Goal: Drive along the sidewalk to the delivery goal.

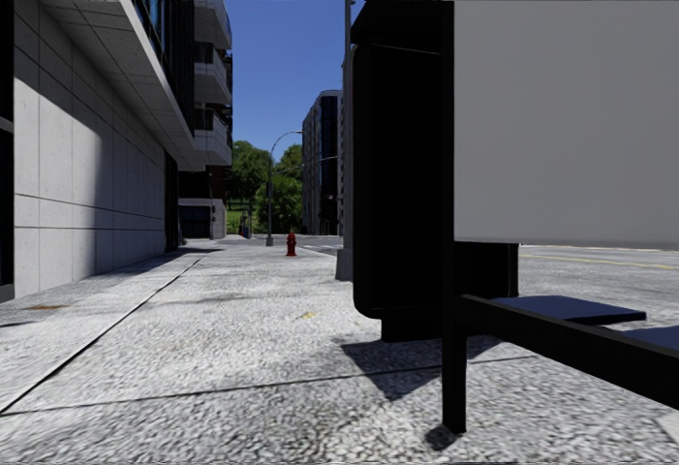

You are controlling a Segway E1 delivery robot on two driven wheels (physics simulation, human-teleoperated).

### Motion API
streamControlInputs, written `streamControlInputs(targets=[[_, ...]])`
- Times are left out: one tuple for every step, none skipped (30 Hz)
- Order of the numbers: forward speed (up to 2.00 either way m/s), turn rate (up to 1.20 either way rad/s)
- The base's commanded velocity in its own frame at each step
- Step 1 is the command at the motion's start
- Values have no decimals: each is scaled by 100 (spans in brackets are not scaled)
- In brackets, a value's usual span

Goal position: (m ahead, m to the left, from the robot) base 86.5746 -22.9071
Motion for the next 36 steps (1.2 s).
streamControlInputs(targets=[[146, 59], [146, 59], [146, 59], [146, 59], [146, 59], [146, 59], [146, 59], [146, 59], [146, 59], [146, 59], [146, 55], [146, 49], [146, 49], [146, 44], [146, 32], [146, 21], [146, 11], [146, 11], [146, 1], [145, 0], [145, 0], [145, 0], [145, 0], [145, 0], [145, 0], [145, 0], [146, 0], [147, 0], [148, 0], [148, 0], [148, 0], [148, 0], [155, 0], [171, 0], [177, 0], [180, 0]])
